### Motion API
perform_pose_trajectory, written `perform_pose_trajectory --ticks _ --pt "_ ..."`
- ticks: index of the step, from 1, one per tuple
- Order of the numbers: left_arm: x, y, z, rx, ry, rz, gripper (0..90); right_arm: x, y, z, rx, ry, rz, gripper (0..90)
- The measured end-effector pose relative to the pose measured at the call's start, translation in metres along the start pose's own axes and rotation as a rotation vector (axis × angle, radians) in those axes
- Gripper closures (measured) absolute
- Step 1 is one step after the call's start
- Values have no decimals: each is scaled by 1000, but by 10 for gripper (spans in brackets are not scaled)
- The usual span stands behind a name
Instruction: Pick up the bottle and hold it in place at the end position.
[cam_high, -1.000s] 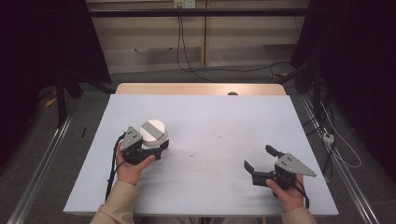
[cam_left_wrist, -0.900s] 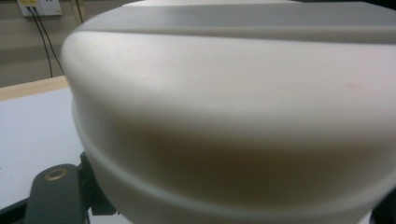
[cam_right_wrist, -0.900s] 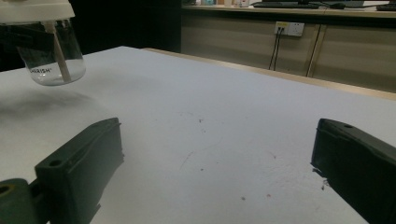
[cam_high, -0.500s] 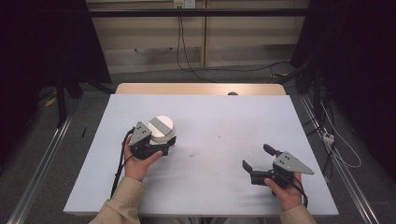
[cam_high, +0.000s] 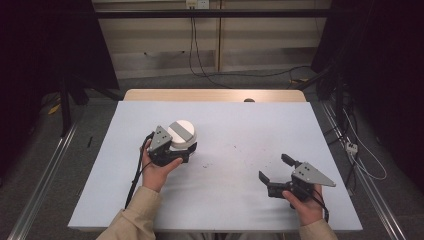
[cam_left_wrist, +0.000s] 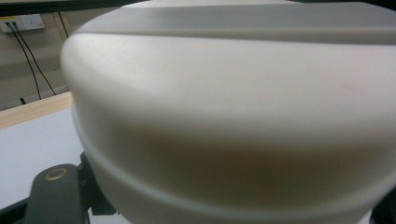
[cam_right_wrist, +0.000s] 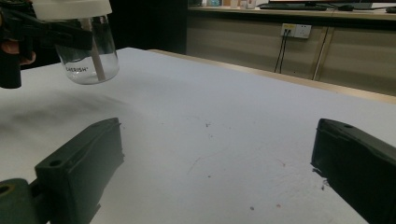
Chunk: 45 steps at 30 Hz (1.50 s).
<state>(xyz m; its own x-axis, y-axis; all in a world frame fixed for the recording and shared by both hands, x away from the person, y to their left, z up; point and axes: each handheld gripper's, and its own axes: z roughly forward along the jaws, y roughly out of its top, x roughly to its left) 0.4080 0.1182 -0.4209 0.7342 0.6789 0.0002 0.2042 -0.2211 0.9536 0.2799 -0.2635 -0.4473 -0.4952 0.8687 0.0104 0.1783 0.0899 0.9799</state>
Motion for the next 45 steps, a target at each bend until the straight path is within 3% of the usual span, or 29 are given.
perform_pose_trajectory --ticks 45 --pt "-11 15 54 8 -35 31 187 0 2 2 -5 17 2 16"
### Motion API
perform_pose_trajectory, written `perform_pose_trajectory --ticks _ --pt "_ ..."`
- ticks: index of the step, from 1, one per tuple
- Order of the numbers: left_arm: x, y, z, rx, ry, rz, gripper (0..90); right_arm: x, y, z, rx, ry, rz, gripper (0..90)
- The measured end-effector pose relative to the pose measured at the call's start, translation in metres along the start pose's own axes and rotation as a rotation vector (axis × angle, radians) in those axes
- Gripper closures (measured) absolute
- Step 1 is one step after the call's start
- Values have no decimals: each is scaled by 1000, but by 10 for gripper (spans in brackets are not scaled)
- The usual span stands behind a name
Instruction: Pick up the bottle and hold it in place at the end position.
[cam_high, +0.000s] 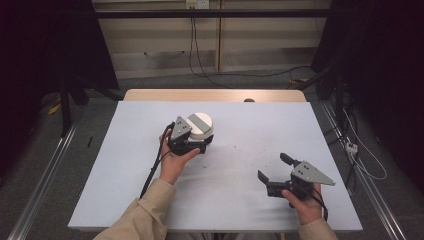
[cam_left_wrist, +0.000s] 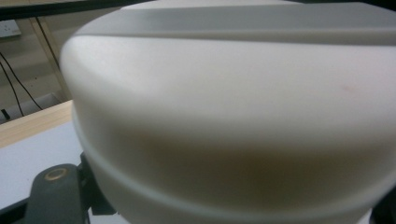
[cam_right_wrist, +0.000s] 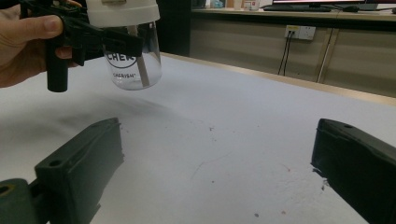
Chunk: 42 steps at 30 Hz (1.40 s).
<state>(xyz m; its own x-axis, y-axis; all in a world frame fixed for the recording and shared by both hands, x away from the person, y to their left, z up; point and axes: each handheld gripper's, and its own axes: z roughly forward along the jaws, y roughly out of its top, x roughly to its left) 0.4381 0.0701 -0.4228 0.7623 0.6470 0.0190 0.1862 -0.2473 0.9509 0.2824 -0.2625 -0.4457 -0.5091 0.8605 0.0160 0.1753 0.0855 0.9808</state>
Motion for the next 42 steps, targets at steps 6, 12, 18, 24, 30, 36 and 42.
perform_pose_trajectory --ticks 6,12,18,24,30,36,42 --pt "-3 1 7 0 -9 0 186 -1 0 0 0 -4 3 16" --pt "-4 0 13 8 -19 5 186 -1 0 -1 0 -8 2 16" --pt "-4 -2 17 14 -21 -1 186 -1 0 -1 2 -7 4 16" --pt "-5 -1 21 17 -27 12 187 -1 0 0 1 -7 5 16" --pt "-5 -2 25 16 -30 8 187 -2 0 0 1 -7 4 16" --pt "-6 -4 29 23 -35 6 186 -2 0 1 -1 -7 4 16" --pt "-7 -4 32 25 -37 9 187 -2 0 1 0 -6 6 16"
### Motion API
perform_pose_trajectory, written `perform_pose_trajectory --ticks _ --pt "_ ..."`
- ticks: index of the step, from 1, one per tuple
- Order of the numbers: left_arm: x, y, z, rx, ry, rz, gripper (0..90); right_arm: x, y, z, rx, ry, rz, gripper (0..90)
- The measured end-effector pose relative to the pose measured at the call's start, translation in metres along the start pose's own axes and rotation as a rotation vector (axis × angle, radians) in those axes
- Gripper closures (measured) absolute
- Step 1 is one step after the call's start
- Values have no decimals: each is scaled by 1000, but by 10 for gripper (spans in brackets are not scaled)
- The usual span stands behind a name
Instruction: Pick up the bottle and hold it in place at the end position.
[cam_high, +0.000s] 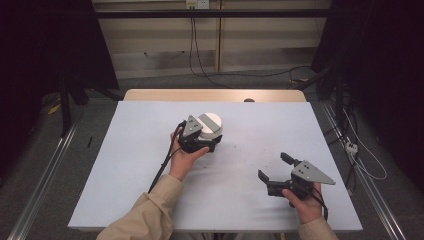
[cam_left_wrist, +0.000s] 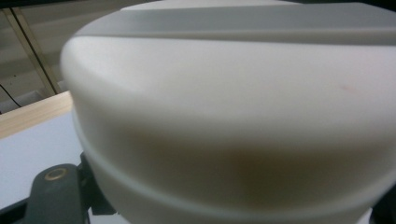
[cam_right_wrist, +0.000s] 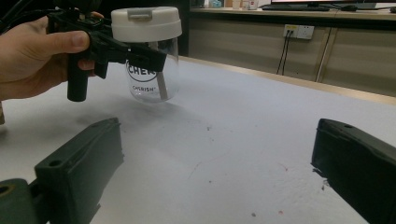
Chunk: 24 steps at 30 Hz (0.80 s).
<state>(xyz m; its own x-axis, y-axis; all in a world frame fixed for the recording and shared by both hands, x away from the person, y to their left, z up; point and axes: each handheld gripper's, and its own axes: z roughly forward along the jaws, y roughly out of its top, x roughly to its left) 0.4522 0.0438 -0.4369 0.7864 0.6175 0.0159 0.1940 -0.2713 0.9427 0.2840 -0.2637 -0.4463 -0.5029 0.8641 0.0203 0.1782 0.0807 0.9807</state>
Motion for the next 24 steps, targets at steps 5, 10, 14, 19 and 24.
perform_pose_trajectory --ticks 5,10,14,19,24 --pt "1 -1 2 1 -4 -1 187 0 0 0 -2 -3 0 16" --pt "0 0 3 2 -6 3 186 0 0 0 -1 -2 2 16" --pt "0 -1 4 0 -4 3 187 0 0 0 -1 -2 0 16" --pt "-1 -1 5 3 -5 6 187 0 0 0 -2 -4 2 16" --pt "-2 -3 6 10 -6 10 186 0 0 0 0 -4 0 15"
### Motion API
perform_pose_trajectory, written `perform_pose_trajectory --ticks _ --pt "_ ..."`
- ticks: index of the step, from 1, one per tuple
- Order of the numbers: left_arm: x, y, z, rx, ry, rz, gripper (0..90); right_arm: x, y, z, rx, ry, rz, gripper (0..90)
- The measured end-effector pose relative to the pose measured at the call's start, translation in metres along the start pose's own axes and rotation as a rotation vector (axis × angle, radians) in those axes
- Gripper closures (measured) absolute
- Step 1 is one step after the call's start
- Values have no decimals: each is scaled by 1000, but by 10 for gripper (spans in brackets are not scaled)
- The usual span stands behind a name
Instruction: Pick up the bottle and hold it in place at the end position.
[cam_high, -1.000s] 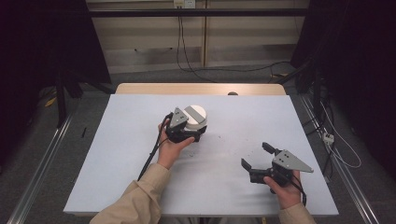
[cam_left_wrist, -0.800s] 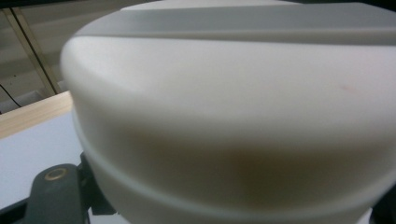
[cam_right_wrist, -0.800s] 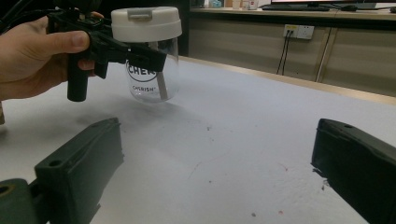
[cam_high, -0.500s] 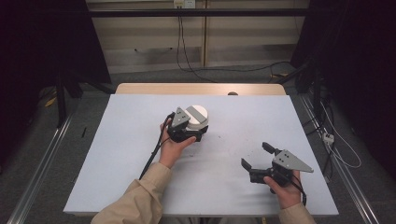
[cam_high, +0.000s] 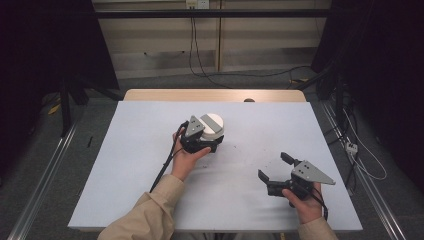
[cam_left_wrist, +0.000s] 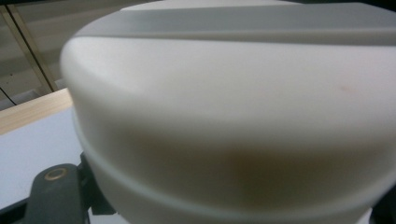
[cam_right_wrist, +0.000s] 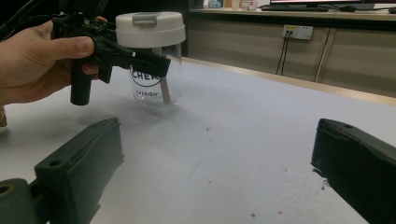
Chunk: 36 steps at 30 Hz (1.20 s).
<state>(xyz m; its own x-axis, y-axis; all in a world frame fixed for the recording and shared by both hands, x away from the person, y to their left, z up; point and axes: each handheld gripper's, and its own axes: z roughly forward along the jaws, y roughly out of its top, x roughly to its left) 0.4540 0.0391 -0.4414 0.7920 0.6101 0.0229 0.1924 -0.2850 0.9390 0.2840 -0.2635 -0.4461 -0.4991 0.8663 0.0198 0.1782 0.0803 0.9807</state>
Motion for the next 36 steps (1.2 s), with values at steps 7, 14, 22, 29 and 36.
perform_pose_trajectory --ticks 7,14,22,29,36 --pt "-2 -3 3 9 -8 -4 187 0 0 0 0 1 -1 15" --pt "-4 -4 8 13 -9 3 187 0 0 0 1 2 -1 16" --pt "-5 -7 12 25 -12 11 187 -1 0 0 2 3 0 15" --pt "-7 -8 14 28 -12 21 186 -1 -1 1 3 2 1 16" --pt "-7 -9 15 23 -12 21 186 0 0 2 5 -3 -1 15"
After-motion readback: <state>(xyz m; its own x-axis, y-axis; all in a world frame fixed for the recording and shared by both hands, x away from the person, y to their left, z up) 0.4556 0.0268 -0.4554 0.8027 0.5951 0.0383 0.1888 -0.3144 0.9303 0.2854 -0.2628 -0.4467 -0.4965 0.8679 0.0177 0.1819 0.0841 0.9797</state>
